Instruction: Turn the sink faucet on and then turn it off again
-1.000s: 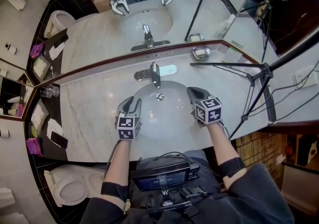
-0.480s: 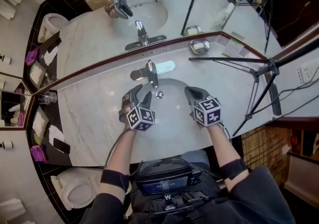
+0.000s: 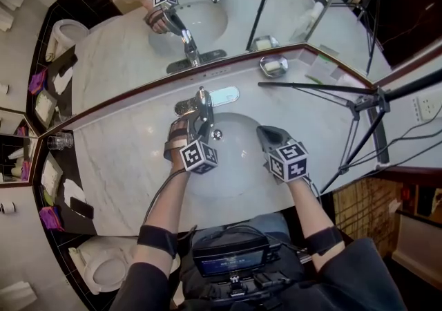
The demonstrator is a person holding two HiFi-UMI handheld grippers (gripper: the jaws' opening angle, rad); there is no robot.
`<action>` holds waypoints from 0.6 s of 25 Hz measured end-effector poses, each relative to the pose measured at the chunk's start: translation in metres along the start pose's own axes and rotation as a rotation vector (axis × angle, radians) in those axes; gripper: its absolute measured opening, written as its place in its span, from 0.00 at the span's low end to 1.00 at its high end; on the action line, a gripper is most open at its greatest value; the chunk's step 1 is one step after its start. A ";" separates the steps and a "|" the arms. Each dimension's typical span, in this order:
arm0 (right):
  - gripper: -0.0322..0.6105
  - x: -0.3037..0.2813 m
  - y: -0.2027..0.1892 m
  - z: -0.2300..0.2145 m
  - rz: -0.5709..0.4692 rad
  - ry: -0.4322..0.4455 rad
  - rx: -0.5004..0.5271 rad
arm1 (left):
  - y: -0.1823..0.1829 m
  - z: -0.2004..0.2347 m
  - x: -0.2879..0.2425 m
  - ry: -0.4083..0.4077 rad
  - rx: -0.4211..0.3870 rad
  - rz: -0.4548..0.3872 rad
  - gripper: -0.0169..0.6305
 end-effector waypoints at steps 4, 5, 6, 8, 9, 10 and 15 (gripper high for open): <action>0.08 -0.004 0.001 -0.001 0.004 0.003 0.000 | 0.002 0.003 -0.013 -0.014 -0.010 0.015 0.29; 0.08 -0.005 0.001 -0.001 0.004 0.004 0.000 | 0.003 0.002 -0.015 -0.016 -0.012 0.017 0.28; 0.08 -0.005 0.002 -0.002 0.004 0.004 -0.001 | 0.003 0.002 -0.017 -0.016 -0.009 0.017 0.27; 0.08 -0.006 0.003 -0.003 0.005 0.004 -0.002 | 0.004 0.005 -0.021 -0.007 0.007 0.015 0.24; 0.08 -0.007 0.003 -0.004 0.005 0.003 -0.002 | 0.005 0.008 -0.022 -0.003 0.012 0.015 0.22; 0.08 -0.007 0.003 -0.005 0.005 0.003 -0.003 | 0.007 0.009 -0.024 -0.002 0.012 0.016 0.21; 0.08 -0.009 0.002 -0.012 0.008 0.005 -0.013 | 0.009 0.012 -0.033 -0.014 0.020 0.014 0.21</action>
Point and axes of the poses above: the fingertips, and each gripper's own axes: x backward along the fingers, z to its left, y out of its top, the point moved 7 cm from there along x, backward along the fingers, and after that the axes turned 5 degrees about -x, right-handed, at the moved point
